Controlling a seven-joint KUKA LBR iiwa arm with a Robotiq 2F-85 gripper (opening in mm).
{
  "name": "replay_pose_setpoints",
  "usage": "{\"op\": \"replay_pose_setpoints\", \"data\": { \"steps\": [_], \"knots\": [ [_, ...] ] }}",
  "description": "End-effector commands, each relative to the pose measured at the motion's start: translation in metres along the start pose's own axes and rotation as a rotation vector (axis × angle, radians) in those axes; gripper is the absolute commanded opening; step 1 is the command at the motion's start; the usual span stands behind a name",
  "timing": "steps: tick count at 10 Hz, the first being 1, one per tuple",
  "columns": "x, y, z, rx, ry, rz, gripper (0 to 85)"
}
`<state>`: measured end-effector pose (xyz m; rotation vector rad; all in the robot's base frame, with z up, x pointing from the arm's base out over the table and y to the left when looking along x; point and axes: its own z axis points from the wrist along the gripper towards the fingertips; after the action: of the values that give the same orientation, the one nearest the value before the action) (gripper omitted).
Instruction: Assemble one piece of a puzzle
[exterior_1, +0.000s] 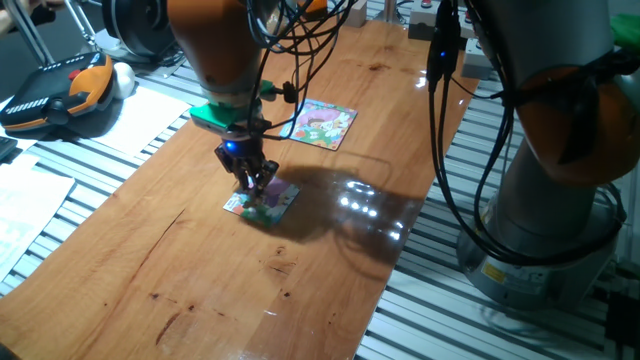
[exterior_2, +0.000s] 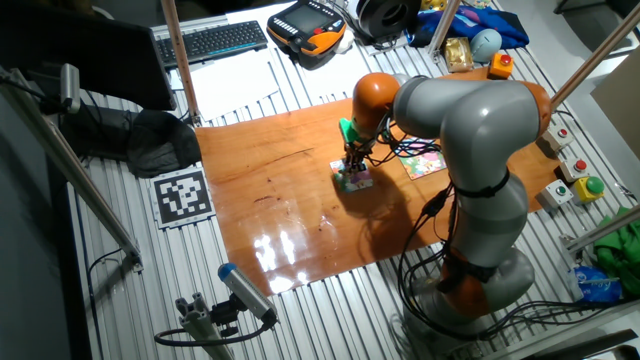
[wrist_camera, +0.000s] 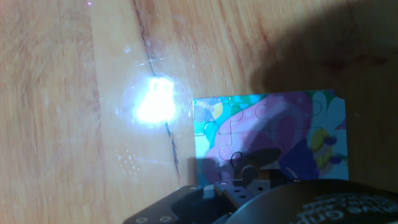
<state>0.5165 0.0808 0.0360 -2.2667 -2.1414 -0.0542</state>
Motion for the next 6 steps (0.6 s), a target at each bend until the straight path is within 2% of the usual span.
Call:
{"op": "replay_pose_setpoints", "data": {
  "steps": [1,6],
  "knots": [
    [-0.0012,-0.0012,0.0012,0.002,0.004,0.0,0.0],
    [-0.0043,-0.0074,0.0075,0.008,0.022,-0.003,0.0]
  ]
}}
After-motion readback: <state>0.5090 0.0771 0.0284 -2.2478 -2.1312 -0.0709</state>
